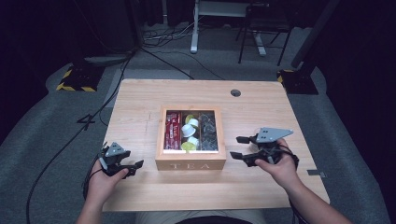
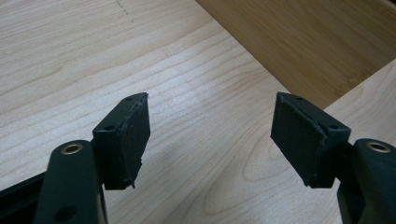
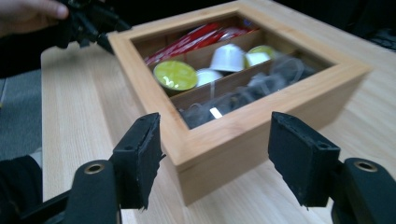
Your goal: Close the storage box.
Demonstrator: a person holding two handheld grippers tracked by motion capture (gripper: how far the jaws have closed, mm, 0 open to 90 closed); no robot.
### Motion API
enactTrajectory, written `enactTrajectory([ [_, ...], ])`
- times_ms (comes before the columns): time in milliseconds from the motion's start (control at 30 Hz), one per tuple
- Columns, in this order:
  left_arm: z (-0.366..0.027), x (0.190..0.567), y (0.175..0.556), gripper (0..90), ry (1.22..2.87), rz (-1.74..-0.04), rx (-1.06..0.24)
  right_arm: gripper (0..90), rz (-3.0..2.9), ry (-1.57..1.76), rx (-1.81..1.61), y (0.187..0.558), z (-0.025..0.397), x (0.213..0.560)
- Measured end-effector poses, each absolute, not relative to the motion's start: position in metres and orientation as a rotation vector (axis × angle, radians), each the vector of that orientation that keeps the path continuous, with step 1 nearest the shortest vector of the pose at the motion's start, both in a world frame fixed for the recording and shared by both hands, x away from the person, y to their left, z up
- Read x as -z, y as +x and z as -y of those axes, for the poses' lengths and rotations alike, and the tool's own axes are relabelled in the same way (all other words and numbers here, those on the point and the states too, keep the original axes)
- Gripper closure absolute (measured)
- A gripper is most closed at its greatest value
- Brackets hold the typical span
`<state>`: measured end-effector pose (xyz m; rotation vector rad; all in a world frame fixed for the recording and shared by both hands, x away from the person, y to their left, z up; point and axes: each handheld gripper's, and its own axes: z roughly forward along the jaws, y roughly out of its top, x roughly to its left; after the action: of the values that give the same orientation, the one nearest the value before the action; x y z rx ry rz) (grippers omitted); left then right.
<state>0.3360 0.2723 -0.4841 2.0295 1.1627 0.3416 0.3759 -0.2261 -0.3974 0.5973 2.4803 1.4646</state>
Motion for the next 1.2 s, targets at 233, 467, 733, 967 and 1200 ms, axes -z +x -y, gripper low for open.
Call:
enactTrajectory([
  [233, -0.276, 0.481, 0.334, 28.5, 2.021, -1.167, -0.343, 29.2, -2.391, 0.726, -1.439, 0.379, 0.275, 0.378],
  [467, -0.276, 0.480, 0.336, 23.0, 2.025, -1.149, -0.324, 15.7, -2.428, 0.836, -1.381, 0.385, 0.320, 0.383],
  [733, -0.277, 0.482, 0.343, 17.1, 2.055, -1.228, -0.352, 15.5, -2.420, 0.980, -1.322, 0.390, 0.361, 0.400],
  [967, -0.282, 0.487, 0.347, 15.9, 2.121, -1.225, -0.362, 16.0, -2.357, 1.121, -1.194, 0.398, 0.392, 0.428],
  [1200, -0.287, 0.494, 0.348, 16.0, 2.102, -1.261, -0.360, 18.2, -2.337, 1.215, -1.175, 0.404, 0.413, 0.457],
])
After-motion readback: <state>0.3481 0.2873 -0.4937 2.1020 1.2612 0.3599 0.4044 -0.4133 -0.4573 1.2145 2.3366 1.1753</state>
